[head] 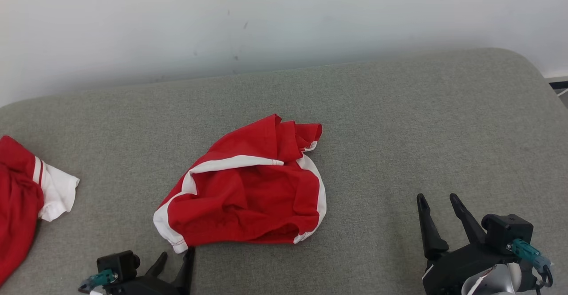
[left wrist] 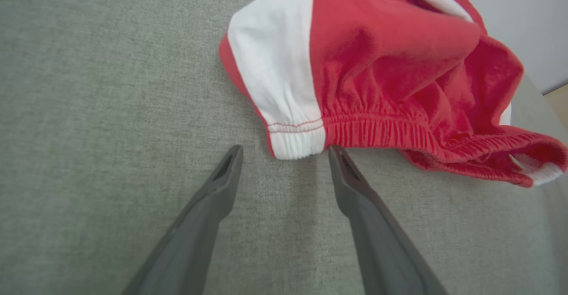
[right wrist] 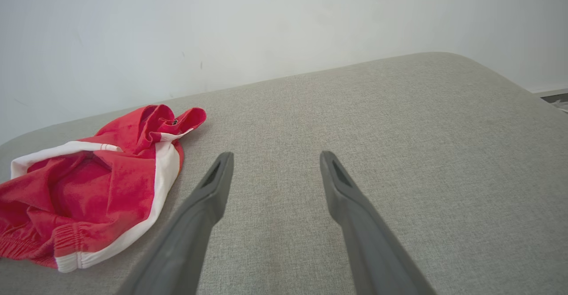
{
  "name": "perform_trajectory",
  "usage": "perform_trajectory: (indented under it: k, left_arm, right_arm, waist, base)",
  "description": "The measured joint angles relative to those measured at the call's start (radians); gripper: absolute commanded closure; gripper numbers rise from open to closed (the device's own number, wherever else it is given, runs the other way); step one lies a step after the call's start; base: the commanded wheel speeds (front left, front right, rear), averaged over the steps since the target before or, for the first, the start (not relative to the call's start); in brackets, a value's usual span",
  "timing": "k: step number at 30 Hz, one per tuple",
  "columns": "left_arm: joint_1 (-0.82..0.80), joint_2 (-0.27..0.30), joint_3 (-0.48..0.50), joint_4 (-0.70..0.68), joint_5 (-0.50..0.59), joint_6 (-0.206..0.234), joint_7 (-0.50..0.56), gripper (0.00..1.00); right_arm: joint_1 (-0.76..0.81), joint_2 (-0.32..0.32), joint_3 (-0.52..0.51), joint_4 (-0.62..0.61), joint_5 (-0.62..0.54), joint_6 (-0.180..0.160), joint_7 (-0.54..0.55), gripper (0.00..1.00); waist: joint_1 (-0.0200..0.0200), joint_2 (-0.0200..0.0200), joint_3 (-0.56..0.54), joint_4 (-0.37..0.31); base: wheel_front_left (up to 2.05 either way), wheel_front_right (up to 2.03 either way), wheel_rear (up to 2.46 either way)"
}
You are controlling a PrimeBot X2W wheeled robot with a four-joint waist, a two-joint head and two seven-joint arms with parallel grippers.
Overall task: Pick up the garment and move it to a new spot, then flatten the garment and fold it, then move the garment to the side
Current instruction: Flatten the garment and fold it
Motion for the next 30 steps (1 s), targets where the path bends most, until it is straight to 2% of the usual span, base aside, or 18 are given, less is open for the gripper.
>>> perform_trajectory:
  k: [8, 10, 13, 15, 16, 17, 18, 23, 24, 25, 29, 30]
  left_arm:
    - [-0.044, -0.002, 0.006, 0.034, -0.008, -0.010, 0.012, 0.00]
    - [-0.047, -0.002, 0.008, 0.040, -0.015, -0.016, 0.015, 0.10]
    - [-0.060, -0.002, 0.009, 0.047, -0.017, -0.025, 0.018, 0.17]
    - [-0.063, -0.002, 0.009, 0.049, -0.018, -0.025, 0.021, 0.40]
    - [-0.063, -0.001, 0.008, 0.053, -0.018, -0.026, 0.021, 0.56]
    - [-0.063, 0.000, 0.009, 0.055, -0.018, -0.026, 0.021, 0.73]
    - [-0.063, 0.000, 0.009, 0.058, -0.023, -0.026, 0.021, 1.00]
    - [-0.068, -0.001, 0.006, 0.066, -0.037, -0.035, 0.021, 1.00]
    - [-0.078, -0.002, 0.003, 0.069, -0.037, -0.035, 0.021, 1.00]
    - [-0.078, -0.002, 0.003, 0.069, -0.037, -0.035, 0.021, 1.00]
    - [-0.081, -0.002, -0.003, 0.072, -0.036, -0.035, 0.022, 1.00]
    - [-0.084, -0.003, -0.011, 0.072, -0.035, -0.037, 0.025, 1.00]
  right_arm:
    - [-0.003, 0.001, 0.005, 0.000, 0.000, 0.000, 0.000, 0.00]
    - [-0.003, 0.000, 0.005, 0.000, 0.000, 0.000, 0.000, 0.00]
    - [-0.003, 0.000, 0.005, 0.002, 0.000, 0.000, 0.000, 0.00]
    - [-0.003, 0.000, 0.004, 0.002, 0.000, 0.000, 0.000, 0.00]
    - [-0.003, 0.000, 0.004, 0.002, 0.000, 0.000, 0.000, 0.00]
    - [-0.003, 0.000, 0.004, 0.003, 0.000, 0.000, 0.000, 0.00]
    - [-0.003, 0.000, 0.004, 0.003, 0.000, 0.000, 0.000, 0.00]
    - [-0.003, -0.001, 0.008, 0.005, 0.000, 0.002, 0.006, 0.00]
    - [-0.011, -0.004, 0.018, 0.009, 0.004, 0.019, 0.028, 0.00]
    - [-0.011, -0.004, 0.018, 0.009, 0.004, 0.019, 0.028, 0.00]
    - [-0.123, -0.087, 0.097, 0.005, -0.007, 0.109, 0.125, 0.00]
    - [-0.216, -0.151, 0.156, -0.007, -0.039, 0.170, 0.194, 0.00]
  waist:
    - [0.0000, 0.0000, 0.007, 0.002]
    - [0.0000, 0.0000, 0.008, 0.001]
    - [0.0000, 0.0000, 0.009, -0.001]
    - [0.0000, 0.0000, 0.010, -0.002]
    - [0.0000, 0.0000, 0.011, -0.003]
    - [0.0000, 0.0000, 0.011, -0.003]
    - [0.0000, 0.0000, 0.011, -0.003]
    - [0.0000, 0.0000, 0.013, -0.004]
    - [0.0000, 0.0000, 0.013, -0.003]
    - [0.0000, 0.0000, 0.013, -0.003]
    - [0.0000, 0.0000, 0.013, 0.001]
    - [0.0000, 0.0000, 0.015, 0.003]
  base:
    - [0.00, 0.00, 0.00]
    - [0.00, 0.00, 0.00]
    - [0.00, 0.00, 0.00]
    - [0.00, 0.00, 0.00]
    - [0.00, 0.00, 0.00]
    - [0.00, 0.00, 0.00]
    - [0.00, 0.00, 0.00]
    - [0.00, 0.00, 0.00]
    - [0.00, 0.00, 0.00]
    - [0.00, 0.00, 0.00]
    - [0.00, 0.00, 0.00]
    - [0.00, 0.00, 0.00]
